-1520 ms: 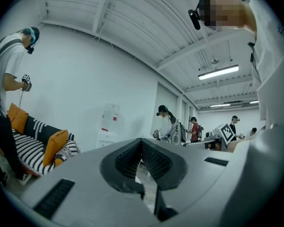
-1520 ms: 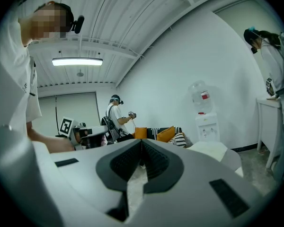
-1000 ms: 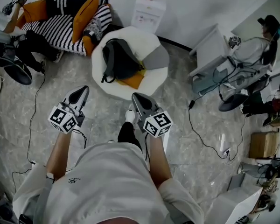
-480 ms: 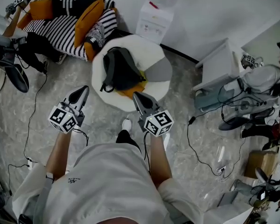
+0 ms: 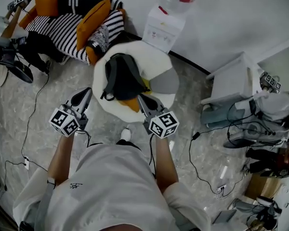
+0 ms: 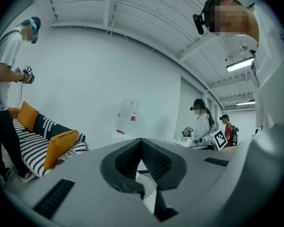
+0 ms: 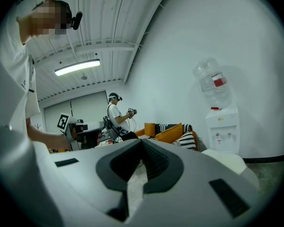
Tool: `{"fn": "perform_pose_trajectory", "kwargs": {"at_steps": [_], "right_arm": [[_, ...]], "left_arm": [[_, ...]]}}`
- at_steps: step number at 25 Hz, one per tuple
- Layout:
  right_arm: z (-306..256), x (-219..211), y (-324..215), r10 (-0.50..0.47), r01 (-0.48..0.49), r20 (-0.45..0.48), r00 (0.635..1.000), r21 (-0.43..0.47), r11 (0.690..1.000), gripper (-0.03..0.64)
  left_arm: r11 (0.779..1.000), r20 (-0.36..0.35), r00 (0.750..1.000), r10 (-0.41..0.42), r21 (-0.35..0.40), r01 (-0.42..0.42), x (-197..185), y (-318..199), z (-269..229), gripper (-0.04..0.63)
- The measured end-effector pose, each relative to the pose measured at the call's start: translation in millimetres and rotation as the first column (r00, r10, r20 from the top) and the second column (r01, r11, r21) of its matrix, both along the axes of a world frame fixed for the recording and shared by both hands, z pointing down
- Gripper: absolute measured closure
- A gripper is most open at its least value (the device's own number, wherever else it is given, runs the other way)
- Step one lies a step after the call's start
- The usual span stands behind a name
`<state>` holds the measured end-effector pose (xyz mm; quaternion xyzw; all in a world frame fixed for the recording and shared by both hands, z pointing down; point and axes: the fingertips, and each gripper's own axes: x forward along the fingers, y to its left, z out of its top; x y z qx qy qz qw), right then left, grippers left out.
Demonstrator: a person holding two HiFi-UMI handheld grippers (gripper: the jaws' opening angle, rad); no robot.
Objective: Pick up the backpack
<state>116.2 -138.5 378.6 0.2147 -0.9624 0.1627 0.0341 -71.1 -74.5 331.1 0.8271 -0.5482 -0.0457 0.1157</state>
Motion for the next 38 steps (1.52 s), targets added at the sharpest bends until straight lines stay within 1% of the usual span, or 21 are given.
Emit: {"fn": "perform_pose_trajectory", "kwargs": {"at_steps": [5, 9, 13, 18, 21, 24, 29, 32, 35, 38], "right_arm": [[11, -3, -31, -0.054, 0.054, 0.003, 0.999, -0.017, 0.998, 0.612], [19, -11, -42, -0.084, 0.084, 0.009, 0.996, -0.031, 0.996, 0.612], [27, -21, -45, -0.118, 0.118, 0.002, 0.993, -0.041, 0.992, 0.612], [40, -20, -46, -0.105, 0.104, -0.002, 0.994, -0.071, 0.992, 0.612], [48, -19, -53, -0.083, 0.082, -0.010, 0.996, -0.087, 0.993, 0.612], [56, -23, -67, -0.058, 0.056, -0.020, 0.998, -0.100, 0.993, 0.612], [77, -41, -98, -0.012, 0.005, -0.056, 0.998, -0.112, 0.994, 0.612], [90, -55, -125, 0.029, -0.039, -0.075, 0.997, -0.132, 0.991, 0.612], [109, -69, -150, 0.067, -0.085, -0.133, 0.989, -0.137, 0.987, 0.612], [129, -83, -164, 0.093, -0.118, -0.159, 0.983, -0.152, 0.981, 0.612]], "left_arm": [[0.998, 0.012, 0.998, -0.057, -0.023, 0.057, -1, -26, 11, 0.594], [0.992, 0.007, 0.994, -0.113, -0.061, 0.113, -10, -31, 22, 0.594], [0.987, 0.034, 0.990, -0.135, -0.085, 0.137, -14, -31, 32, 0.594], [0.985, 0.042, 0.989, -0.139, -0.097, 0.142, -20, -38, 40, 0.594], [0.986, 0.044, 0.991, -0.125, -0.102, 0.129, -26, -52, 45, 0.594], [0.989, 0.043, 0.995, -0.094, -0.114, 0.098, -32, -74, 54, 0.594], [0.987, 0.024, 0.999, -0.028, -0.159, 0.032, -47, -113, 89, 0.594], [0.982, 0.015, 1.000, 0.022, -0.187, -0.019, -56, -136, 110, 0.594], [0.974, -0.001, 0.998, 0.066, -0.218, -0.065, -65, -161, 130, 0.594], [0.962, 0.017, 0.995, 0.097, -0.259, -0.090, -74, -177, 155, 0.594]]}}
